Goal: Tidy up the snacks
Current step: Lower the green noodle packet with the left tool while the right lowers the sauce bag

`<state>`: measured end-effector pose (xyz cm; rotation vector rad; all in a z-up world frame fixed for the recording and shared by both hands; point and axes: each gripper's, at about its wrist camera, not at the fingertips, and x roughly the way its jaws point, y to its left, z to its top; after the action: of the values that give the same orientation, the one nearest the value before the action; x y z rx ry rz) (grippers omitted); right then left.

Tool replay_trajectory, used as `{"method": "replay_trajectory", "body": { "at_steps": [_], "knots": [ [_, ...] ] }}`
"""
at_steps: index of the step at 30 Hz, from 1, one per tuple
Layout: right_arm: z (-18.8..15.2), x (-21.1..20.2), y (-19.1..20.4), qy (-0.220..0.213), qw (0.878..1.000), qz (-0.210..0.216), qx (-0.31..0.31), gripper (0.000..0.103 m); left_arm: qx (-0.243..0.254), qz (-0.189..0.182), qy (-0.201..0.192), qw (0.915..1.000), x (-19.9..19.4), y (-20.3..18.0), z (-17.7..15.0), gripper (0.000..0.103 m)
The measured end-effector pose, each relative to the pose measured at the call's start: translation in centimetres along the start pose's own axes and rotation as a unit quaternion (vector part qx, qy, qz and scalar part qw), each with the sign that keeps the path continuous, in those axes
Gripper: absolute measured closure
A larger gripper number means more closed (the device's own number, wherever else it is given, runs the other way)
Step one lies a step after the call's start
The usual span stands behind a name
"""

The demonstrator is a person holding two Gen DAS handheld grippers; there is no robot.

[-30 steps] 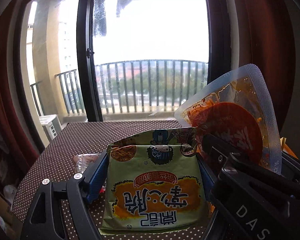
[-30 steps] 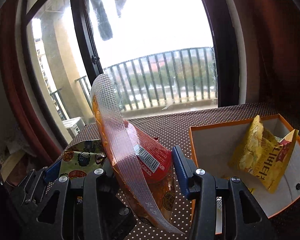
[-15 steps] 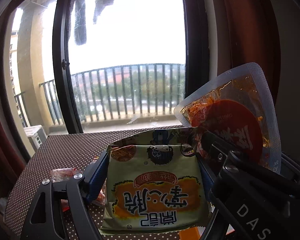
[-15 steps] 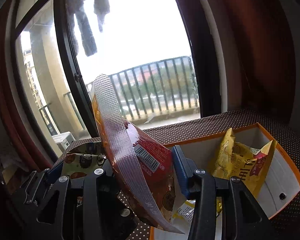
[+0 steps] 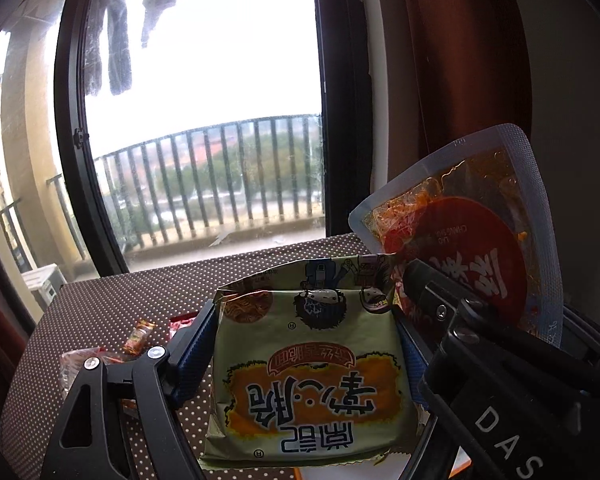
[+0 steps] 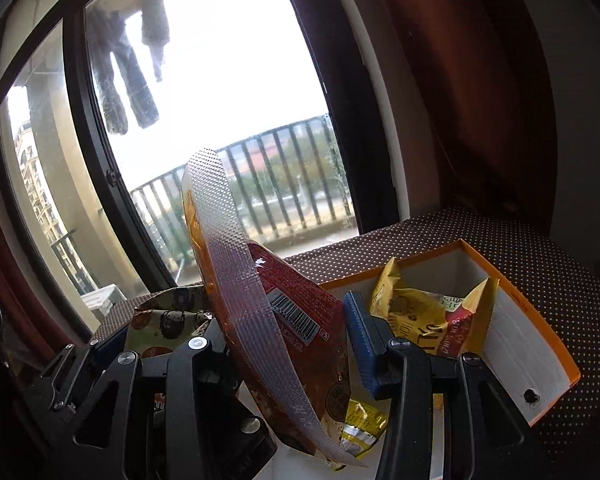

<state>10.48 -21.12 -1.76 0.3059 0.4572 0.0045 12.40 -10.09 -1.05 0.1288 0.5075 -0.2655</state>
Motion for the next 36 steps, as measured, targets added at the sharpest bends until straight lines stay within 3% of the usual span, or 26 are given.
{"method": "replay_trajectory", "body": {
  "at_steps": [11, 20, 36],
  "knots": [
    [-0.8, 1.3, -4.7, 0.026, 0.998, -0.042, 0.04, 0.053, 0.005, -0.048, 0.078, 0.9958, 4.8, -2.8, -0.8, 0.021],
    [-1.4, 2.3, -7.6, 0.05, 0.995, -0.052, 0.067, 0.053, 0.025, -0.045, 0.123, 0.991, 6.9, -5.0, -1.5, 0.013],
    [-3.1, 4.1, -9.1, 0.088, 0.992, -0.045, 0.084, 0.053, 0.064, -0.018, 0.132, 0.989, 7.2, -7.2, -2.6, 0.012]
  ]
}}
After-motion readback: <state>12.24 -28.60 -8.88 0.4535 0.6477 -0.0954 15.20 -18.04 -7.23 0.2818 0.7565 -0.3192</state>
